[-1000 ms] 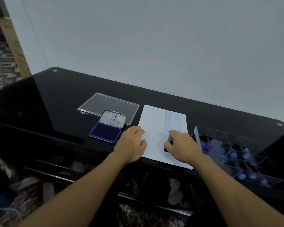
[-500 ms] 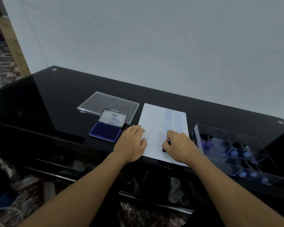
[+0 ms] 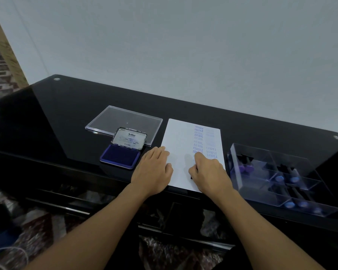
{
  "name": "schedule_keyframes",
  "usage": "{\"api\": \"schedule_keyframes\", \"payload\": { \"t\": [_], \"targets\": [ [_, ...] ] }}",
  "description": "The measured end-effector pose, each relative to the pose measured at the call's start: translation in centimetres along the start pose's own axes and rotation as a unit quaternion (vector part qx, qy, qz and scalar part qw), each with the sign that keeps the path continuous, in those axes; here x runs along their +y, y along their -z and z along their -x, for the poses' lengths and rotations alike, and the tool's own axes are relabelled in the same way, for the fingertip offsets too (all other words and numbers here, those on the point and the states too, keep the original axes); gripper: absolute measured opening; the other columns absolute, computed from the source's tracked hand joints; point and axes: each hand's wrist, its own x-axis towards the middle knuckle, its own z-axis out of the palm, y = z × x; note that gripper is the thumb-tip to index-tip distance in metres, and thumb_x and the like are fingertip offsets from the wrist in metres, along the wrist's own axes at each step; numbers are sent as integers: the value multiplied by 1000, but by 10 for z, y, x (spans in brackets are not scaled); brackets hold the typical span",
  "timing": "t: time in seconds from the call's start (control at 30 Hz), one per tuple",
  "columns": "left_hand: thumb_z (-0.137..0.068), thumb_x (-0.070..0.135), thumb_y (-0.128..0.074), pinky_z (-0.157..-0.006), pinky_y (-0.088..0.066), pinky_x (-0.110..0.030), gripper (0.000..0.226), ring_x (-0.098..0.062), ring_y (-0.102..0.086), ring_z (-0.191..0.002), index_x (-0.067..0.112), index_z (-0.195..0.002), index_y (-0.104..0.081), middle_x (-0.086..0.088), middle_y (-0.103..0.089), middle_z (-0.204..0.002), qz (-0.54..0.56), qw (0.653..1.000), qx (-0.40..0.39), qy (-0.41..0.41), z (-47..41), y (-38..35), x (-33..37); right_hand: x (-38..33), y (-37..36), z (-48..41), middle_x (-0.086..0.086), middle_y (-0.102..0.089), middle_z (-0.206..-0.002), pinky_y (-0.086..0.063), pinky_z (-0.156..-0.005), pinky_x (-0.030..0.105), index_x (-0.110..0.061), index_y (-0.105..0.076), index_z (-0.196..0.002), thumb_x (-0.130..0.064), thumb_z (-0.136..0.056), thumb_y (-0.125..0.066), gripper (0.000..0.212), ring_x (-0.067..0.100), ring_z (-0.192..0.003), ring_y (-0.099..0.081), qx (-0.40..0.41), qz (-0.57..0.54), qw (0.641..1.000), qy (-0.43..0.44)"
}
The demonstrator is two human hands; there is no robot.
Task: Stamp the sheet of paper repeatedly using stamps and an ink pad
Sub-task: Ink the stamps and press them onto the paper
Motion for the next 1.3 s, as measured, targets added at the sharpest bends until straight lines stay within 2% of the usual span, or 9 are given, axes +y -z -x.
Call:
{"api": "schedule_keyframes", "payload": {
  "t": [0.07, 0.27, 0.4, 0.57, 0.8, 0.97, 1.13, 1.3],
  "targets": [
    [-101, 32, -36, -122, -18, -36, 48, -19, -21, -148, 15, -145, -39, -4, -29, -159, -1, 1000, -2, 1, 0, 0, 0, -1, 0, 1, 2, -44, -71, -28, -49, 32, -17, -34, -87, -23, -98, -40, 14, 19, -59, -40, 5, 1, 1000, -1],
    [-101, 31, -37, -121, -19, -34, 46, -18, -23, -147, 15, -144, -40, -4, -31, -158, 0, 1000, 1, -1, -1, 1, 0, -1, -3, 5, 8, -51, -76, -36, -58, 36, -17, -34, -88, -22, -96, -40, 12, 32, -69, -49, 11, 1, 1000, -1],
    [-101, 31, -37, -121, -19, -35, 47, -18, -22, -147, 15, -145, -39, -4, -29, -158, 2, 1000, -5, 0, 0, 1, 0, 0, -2, 4, 3, -45, -70, -31, -52, 33, -17, -34, -89, -23, -97, -41, 12, 22, -60, -42, 7, -1, 1000, 4],
    [-101, 30, -37, -122, -19, -36, 48, -20, -21, -148, 13, -145, -39, -5, -29, -159, 2, 1000, -7, 0, 0, 1, 0, 0, -1, -2, 3, -44, -71, -37, -59, 35, -16, -36, -87, -22, -95, -41, 12, 28, -68, -45, -4, -10, 1000, -12],
    [-101, 30, -37, -122, -19, -34, 47, -19, -22, -147, 13, -145, -39, -5, -30, -159, -3, 1000, -4, -4, -1, 1, 1, 0, -4, 5, 2, -43, -66, -29, -52, 34, -16, -34, -86, -21, -95, -41, 12, 25, -60, -42, 16, -9, 1000, -3],
    [-100, 30, -37, -121, -19, -34, 47, -19, -23, -147, 13, -144, -40, -5, -30, -158, -1, 1000, -3, -3, 0, 1, 0, 0, -3, 3, 2, -45, -68, -29, -51, 33, -16, -35, -86, -21, -95, -41, 12, 20, -57, -40, 8, -7, 1000, -9],
    [-101, 30, -37, -121, -19, -34, 47, -19, -23, -147, 13, -144, -40, -5, -30, -158, 2, 1000, -4, -7, 0, 2, 0, 1, 1, -2, 4, -50, -74, -35, -55, 33, -17, -36, -85, -23, -95, -41, 13, 22, -62, -44, -9, -7, 1000, -14],
    [-101, 32, -37, -121, -19, -33, 47, -17, -23, -147, 15, -144, -41, -3, -31, -158, 7, 1000, 7, -4, 2, 2, -1, -1, 3, 0, 1, -48, -72, -32, -50, 31, -19, -35, -85, -25, -97, -40, 14, 18, -60, -44, -8, 3, 1000, -2]
  ]
}}
